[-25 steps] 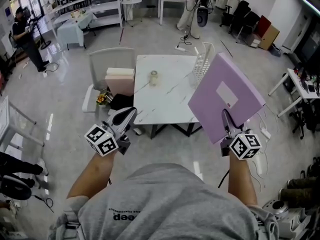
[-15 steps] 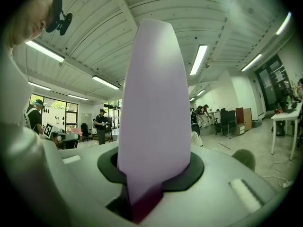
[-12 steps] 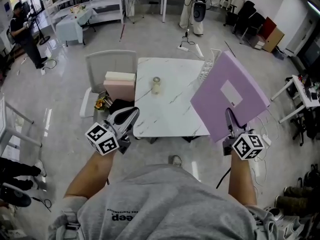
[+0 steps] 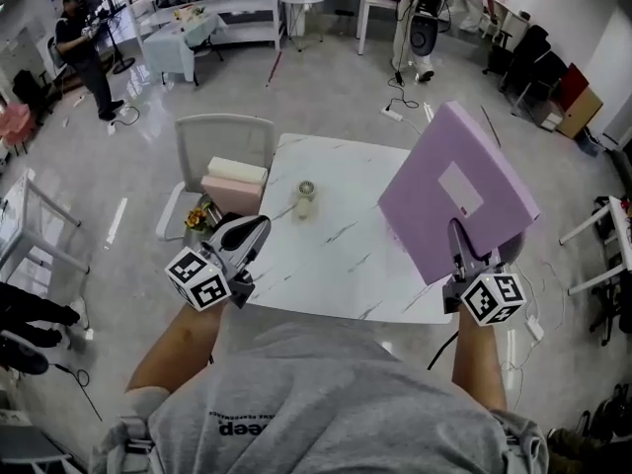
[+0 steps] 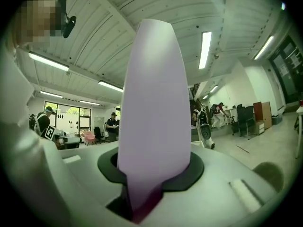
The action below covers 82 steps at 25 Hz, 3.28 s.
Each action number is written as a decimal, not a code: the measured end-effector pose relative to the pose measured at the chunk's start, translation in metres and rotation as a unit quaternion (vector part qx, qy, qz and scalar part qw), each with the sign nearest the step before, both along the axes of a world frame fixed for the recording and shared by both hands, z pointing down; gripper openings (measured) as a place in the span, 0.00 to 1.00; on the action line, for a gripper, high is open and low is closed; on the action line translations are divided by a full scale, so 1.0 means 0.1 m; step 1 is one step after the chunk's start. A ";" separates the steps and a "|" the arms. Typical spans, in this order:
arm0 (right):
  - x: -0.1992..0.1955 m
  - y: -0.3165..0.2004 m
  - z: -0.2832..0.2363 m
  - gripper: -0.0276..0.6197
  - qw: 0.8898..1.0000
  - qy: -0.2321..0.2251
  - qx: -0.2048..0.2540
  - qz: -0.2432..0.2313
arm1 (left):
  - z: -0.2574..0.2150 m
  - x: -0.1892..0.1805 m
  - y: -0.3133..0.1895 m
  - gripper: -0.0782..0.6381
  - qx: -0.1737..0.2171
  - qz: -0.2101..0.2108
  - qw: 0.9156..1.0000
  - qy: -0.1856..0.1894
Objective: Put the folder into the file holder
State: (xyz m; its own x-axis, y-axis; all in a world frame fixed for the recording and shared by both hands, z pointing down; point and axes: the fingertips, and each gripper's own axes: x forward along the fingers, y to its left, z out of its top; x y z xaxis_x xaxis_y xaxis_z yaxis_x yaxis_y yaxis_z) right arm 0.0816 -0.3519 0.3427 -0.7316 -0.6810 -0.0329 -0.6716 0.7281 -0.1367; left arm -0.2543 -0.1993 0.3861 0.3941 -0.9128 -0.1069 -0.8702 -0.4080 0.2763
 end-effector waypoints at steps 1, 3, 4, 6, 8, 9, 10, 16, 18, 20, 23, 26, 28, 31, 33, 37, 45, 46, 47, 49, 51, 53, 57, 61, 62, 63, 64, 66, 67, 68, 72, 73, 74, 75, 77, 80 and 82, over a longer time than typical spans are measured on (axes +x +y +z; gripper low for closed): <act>0.02 -0.14 -0.03 0.25 1.000 0.000 0.005 -0.007 | 0.00 0.04 -0.12 0.19 -0.003 -0.009 1.000 0.004; 0.05 -0.38 -0.07 0.25 1.000 0.005 0.012 -0.016 | 0.01 0.11 -0.34 0.19 -0.004 -0.020 1.000 0.018; 0.05 -0.47 -0.07 0.25 1.000 0.007 0.013 -0.018 | 0.02 0.15 -0.42 0.19 -0.002 -0.022 1.000 0.021; 0.05 -0.59 -0.06 0.25 1.000 0.010 0.011 -0.020 | -0.02 0.20 -0.53 0.19 -0.004 -0.021 1.000 0.016; 0.02 -0.65 -0.05 0.25 1.000 0.010 0.009 -0.018 | -0.05 0.18 -0.63 0.19 -0.004 -0.017 1.000 0.009; 0.00 -0.67 -0.05 0.25 1.000 0.010 0.008 -0.015 | -0.06 0.14 -0.67 0.19 -0.004 -0.016 1.000 0.010; -0.02 -0.68 -0.04 0.25 1.000 0.011 0.008 -0.011 | -0.06 0.10 -0.70 0.19 -0.003 -0.013 1.000 0.016; -0.11 -0.58 -0.08 0.25 0.999 0.003 0.007 0.037 | -0.12 -0.12 -0.79 0.19 0.007 0.031 1.000 0.003; -0.07 -0.54 -0.18 0.25 0.998 -0.003 0.012 0.055 | -0.18 -0.17 -0.85 0.19 0.009 0.040 0.999 -0.001; 0.02 -0.53 -0.33 0.25 0.997 -0.011 0.023 0.076 | -0.23 -0.17 -0.94 0.19 0.017 0.054 0.998 -0.009; 0.20 -0.57 -0.56 0.24 0.992 -0.019 0.045 0.113 | -0.27 -0.09 -1.09 0.19 0.027 0.077 0.996 -0.022; 0.40 -0.69 -0.79 0.24 0.986 -0.022 0.069 0.147 | -0.31 -0.01 -1.27 0.19 0.037 0.091 0.995 -0.025; 0.51 -0.78 -0.94 0.24 0.983 -0.026 0.083 0.164 | -0.35 0.06 -1.41 0.19 0.043 0.097 0.994 -0.027; 0.60 -0.95 -1.07 0.24 0.979 -0.026 0.096 0.180 | -0.40 0.16 -1.64 0.19 0.049 0.105 0.993 -0.026; 0.61 -1.08 -1.04 0.24 0.977 -0.024 0.099 0.185 | -0.39 0.22 -1.78 0.19 0.047 0.105 0.993 -0.014; 0.61 -1.41 -0.84 0.24 0.977 -0.023 0.090 0.191 | -0.31 0.36 -2.04 0.19 0.042 0.105 0.994 -0.001; 0.56 -1.72 -0.30 0.24 0.978 -0.005 0.061 0.199 | -0.01 0.59 -2.20 0.19 0.019 0.121 0.992 -0.007; 0.56 -1.74 -0.24 0.24 0.978 -0.005 0.058 0.201 | 0.03 0.61 -2.21 0.19 0.016 0.123 0.992 -0.006; 0.56 -1.77 -0.18 0.24 0.978 -0.006 0.055 0.202 | 0.07 0.63 -2.23 0.19 0.013 0.124 0.992 -0.005; 0.56 -1.81 -0.06 0.24 0.978 -0.009 0.051 0.204 | 0.16 0.67 -2.27 0.19 0.008 0.127 0.992 -0.005; 0.55 -1.84 0.05 0.24 0.978 -0.008 0.048 0.205 | 0.25 0.70 -2.32 0.19 0.002 0.130 0.991 -0.004; 0.54 -1.86 0.17 0.24 0.978 -0.005 0.043 0.206 | 0.34 0.74 -2.37 0.19 -0.005 0.134 0.991 -0.004; 0.49 -1.92 0.44 0.24 0.978 -0.005 0.033 0.205 | 0.55 0.80 -2.47 0.19 -0.018 0.141 0.990 -0.002; 0.49 -1.97 0.73 0.24 0.977 -0.012 0.022 0.211 | 0.79 0.84 -2.52 0.19 -0.033 0.147 0.989 0.002; 0.49 -1.98 0.80 0.24 0.977 -0.013 0.019 0.213 | 0.85 0.83 -2.52 0.19 -0.036 0.148 0.988 0.003; 0.49 -1.99 0.87 0.24 0.976 -0.014 0.016 0.215 | 0.90 0.83 -2.52 0.19 -0.039 0.148 0.988 0.004; 0.50 -1.99 0.93 0.24 0.976 -0.015 0.015 0.216 | 0.94 0.83 -2.53 0.19 -0.044 0.148 0.988 0.006; 0.51 -2.01 1.03 0.24 0.976 -0.018 0.013 0.217 | 1.02 0.83 -2.56 0.19 -0.052 0.149 0.987 0.009; 0.50 -2.02 1.08 0.24 0.976 -0.019 0.012 0.218 | 1.07 0.83 -2.57 0.19 -0.055 0.150 0.987 0.010; 0.49 -2.02 1.14 0.24 0.976 -0.019 0.011 0.218 | 1.13 0.83 -2.57 0.19 -0.056 0.151 0.987 0.010; 0.39 -1.99 1.36 0.24 0.975 -0.017 0.009 0.220 | 1.38 0.80 -2.51 0.19 -0.070 0.159 0.985 0.011; 0.37 -1.99 1.41 0.24 0.975 -0.015 0.008 0.220 | 1.43 0.80 -2.51 0.19 -0.074 0.160 0.984 0.010; 0.37 -2.00 1.45 0.24 0.975 -0.013 0.008 0.220 | 1.45 0.81 -2.51 0.19 -0.078 0.160 0.984 0.009; 0.37 -2.02 1.48 0.24 0.976 -0.012 0.007 0.219 | 1.45 0.83 -2.52 0.19 -0.081 0.160 0.984 0.008; 0.35 -2.01 1.55 0.25 0.975 -0.010 0.005 0.220 | 1.48 0.84 -2.50 0.19 -0.082 0.159 0.984 0.010; 0.27 -1.96 1.69 0.25 0.975 -0.005 0.003 0.224 | 1.54 0.80 -2.43 0.19 -0.088 0.160 0.983 0.008; 0.27 -2.01 1.76 0.25 0.974 0.003 -0.002 0.225 | 1.55 0.85 -2.46 0.19 -0.092 0.162 0.982 0.004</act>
